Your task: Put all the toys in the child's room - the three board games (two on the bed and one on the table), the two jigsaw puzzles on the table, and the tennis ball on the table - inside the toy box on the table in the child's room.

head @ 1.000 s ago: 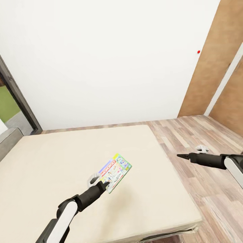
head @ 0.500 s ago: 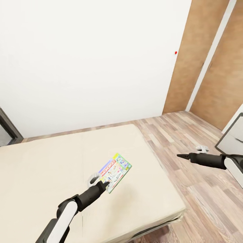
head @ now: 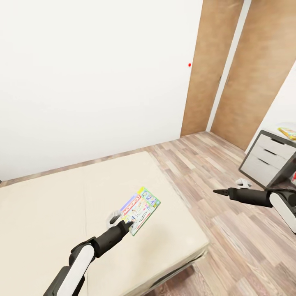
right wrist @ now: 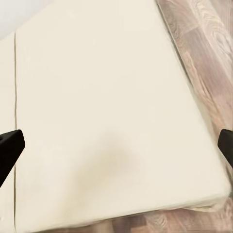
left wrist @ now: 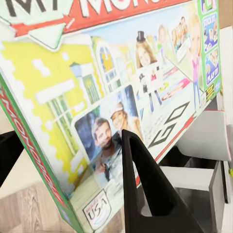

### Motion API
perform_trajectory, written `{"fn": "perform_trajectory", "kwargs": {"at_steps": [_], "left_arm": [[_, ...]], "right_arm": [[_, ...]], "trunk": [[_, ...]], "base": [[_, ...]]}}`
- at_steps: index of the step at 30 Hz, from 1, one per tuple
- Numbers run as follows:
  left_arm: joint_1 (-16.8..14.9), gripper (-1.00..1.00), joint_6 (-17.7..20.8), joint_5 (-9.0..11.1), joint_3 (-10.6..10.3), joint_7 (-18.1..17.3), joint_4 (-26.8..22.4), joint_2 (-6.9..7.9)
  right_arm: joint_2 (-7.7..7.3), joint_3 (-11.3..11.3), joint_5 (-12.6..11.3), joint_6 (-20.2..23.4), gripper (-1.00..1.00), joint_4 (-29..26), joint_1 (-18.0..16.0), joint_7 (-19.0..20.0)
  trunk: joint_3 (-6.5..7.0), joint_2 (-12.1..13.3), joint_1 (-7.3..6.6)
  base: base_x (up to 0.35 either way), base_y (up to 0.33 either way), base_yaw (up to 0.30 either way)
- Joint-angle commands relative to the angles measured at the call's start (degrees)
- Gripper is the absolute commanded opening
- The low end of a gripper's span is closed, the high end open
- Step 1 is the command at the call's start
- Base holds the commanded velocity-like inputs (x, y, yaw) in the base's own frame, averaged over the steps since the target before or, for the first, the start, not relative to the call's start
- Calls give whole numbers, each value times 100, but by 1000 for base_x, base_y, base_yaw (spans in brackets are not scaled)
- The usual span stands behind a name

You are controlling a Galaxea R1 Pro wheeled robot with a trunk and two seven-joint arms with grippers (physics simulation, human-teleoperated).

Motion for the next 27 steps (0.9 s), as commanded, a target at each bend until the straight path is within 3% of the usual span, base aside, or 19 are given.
{"fn": "perform_trajectory", "kwargs": {"at_steps": [1, 6, 19, 23, 27], "left_arm": [[-2, -100, 18, 25, -1, -2, -6, 5], [-2, -100, 23, 25, -2, -3, -7, 8], [-2, -100, 29, 25, -2, -1, -1, 5], [-2, -100, 32, 25, -2, -3, 1, 4], [-2, -100, 33, 25, -2, -2, 1, 5]], "right_arm": [[34, 10, 11, 18, 100, 8, -10, 13], [171, 17, 19, 27, 100, 19, -12, -29], [315, 60, 17, 31, 100, 44, -6, -444], [543, 54, 17, 31, 100, 65, -5, -806], [665, 68, 17, 31, 100, 77, -5, -1075]], "trunk": [[11, 35, -21], [101, 235, -131], [334, 757, -416], [406, 917, -504], [478, 1078, -592]], "base": [[0, 0, -283], [0, 0, -283], [0, 0, -283], [0, 0, -282], [0, 0, -283]]}}
